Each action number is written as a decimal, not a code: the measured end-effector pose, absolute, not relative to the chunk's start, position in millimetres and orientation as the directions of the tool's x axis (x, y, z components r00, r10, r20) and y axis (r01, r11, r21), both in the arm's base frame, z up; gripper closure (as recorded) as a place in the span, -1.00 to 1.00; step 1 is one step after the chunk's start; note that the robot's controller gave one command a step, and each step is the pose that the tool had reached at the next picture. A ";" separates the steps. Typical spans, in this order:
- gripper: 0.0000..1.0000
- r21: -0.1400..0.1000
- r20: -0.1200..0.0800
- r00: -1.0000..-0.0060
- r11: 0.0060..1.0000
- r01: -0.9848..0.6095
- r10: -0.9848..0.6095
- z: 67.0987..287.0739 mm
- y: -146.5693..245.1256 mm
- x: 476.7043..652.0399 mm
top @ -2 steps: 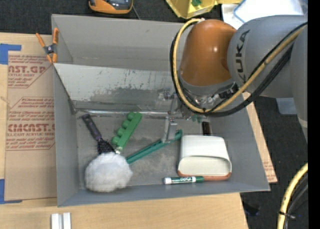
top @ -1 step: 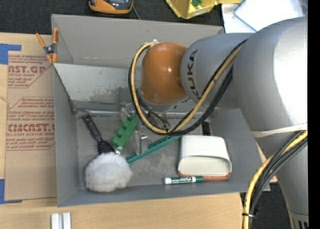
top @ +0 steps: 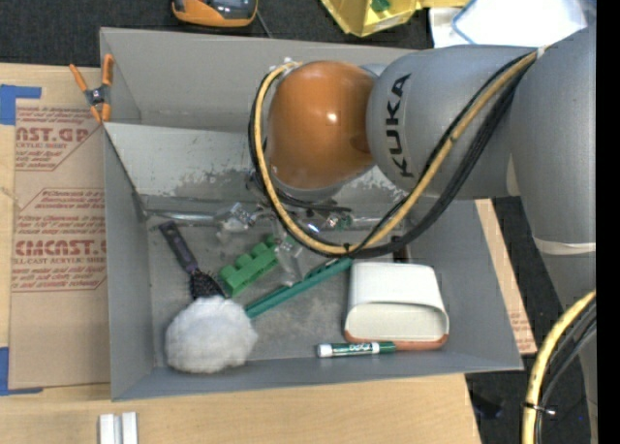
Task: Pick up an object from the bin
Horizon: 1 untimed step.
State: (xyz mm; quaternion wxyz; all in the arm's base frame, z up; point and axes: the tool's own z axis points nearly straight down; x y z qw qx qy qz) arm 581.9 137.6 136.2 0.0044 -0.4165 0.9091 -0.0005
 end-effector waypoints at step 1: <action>-1.00 0.004 -0.006 -0.928 0.928 -0.372 -0.372 77.0 129.5 584.7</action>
Offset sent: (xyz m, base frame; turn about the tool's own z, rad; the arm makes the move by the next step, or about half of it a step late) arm 0.0122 0.0017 -0.0662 -0.4412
